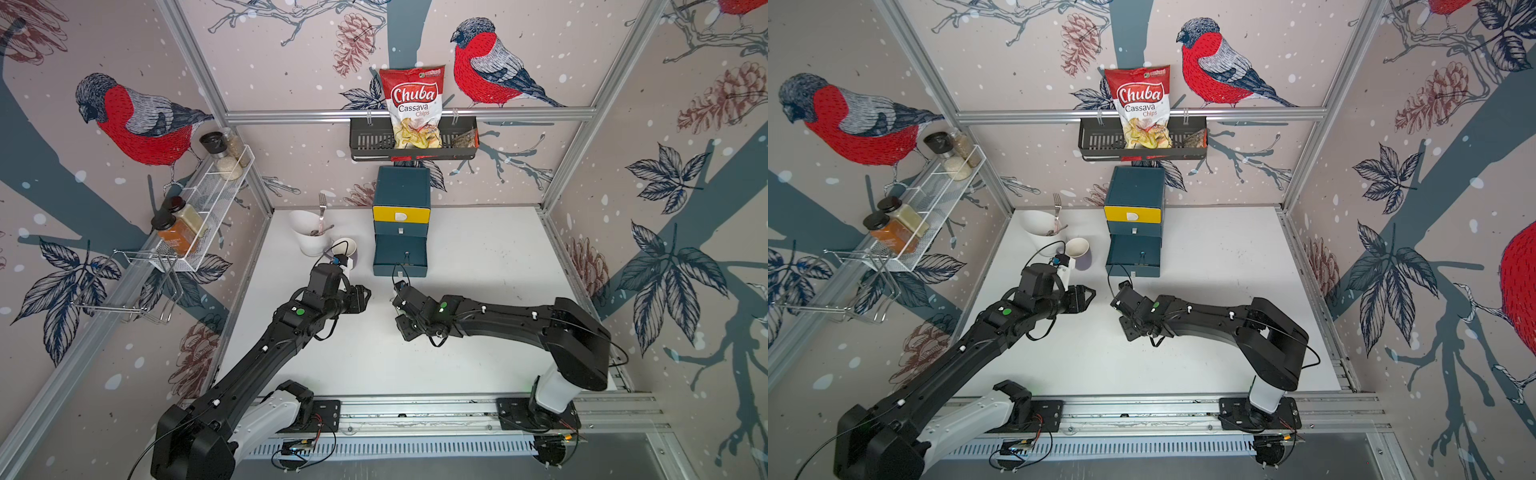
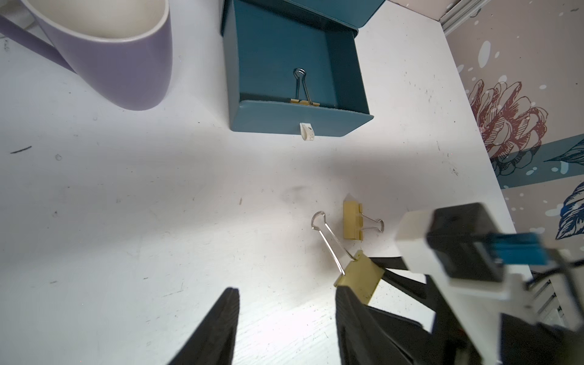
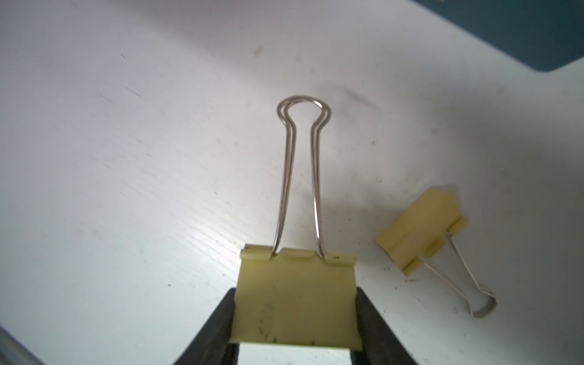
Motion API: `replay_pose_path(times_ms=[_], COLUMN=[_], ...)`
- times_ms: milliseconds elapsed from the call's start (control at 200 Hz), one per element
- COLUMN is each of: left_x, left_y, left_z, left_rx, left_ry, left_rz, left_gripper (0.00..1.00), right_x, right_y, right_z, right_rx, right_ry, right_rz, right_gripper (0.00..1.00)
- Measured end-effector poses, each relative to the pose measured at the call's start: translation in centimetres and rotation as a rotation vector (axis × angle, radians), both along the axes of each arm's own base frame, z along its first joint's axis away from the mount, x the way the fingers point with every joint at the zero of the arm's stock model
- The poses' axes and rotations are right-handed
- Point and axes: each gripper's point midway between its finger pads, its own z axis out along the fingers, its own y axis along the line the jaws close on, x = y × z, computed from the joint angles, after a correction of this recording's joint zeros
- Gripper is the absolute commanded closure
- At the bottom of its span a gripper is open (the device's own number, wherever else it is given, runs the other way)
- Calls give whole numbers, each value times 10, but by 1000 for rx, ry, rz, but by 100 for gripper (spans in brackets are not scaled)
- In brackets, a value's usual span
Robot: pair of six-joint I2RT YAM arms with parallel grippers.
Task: Put the binder clips in the drawer according to color
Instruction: Pick up the binder clip at the center of the board, then place the binder clip in the drawer.
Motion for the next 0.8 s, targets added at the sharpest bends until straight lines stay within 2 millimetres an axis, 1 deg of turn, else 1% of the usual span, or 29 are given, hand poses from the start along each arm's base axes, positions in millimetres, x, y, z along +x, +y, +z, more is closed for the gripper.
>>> replay_pose_path(times_ms=[80,145,185,210,275,335,415,550,610,705,800], left_x=[-1,-1,-2,-2,-3,-3,-4,-5,-6,-6,-6], left_y=[-2,-4,-5,-5,-8,-9,-10,-12,-12,-13,-13], left_z=[-3,-5,-6,-7,-10,-11,-12,-12,-12,-12,-12], left_rx=[-3,-5,-7,-8,-11,-12,-17,-21,-22,-22,-22], left_ry=[14,24,30,34,45,52,58,60,59,60,60], left_rz=[-9,-16,-21,-25,-40,-45,-52,-59,-62,-63,-64], left_gripper=[47,47,47,47,47,47,47,47,47,47,47], right_x=[19,43,55,67,90,108,131,163,175,187,197], right_y=[-1,-4,-5,-5,-1,3,9,9,8,15,22], right_z=[23,38,45,50,55,53,47,40,40,39,31], right_rx=[57,95,111,122,144,146,142,137,135,142,139], right_ry=[-21,-35,-41,-48,-51,-49,-45,-51,-67,-73,-69], right_rz=[-41,-92,-116,-137,-167,-189,-219,-272,-296,-306,-314], right_gripper=[62,62,62,61,60,60,60,60,60,60,60])
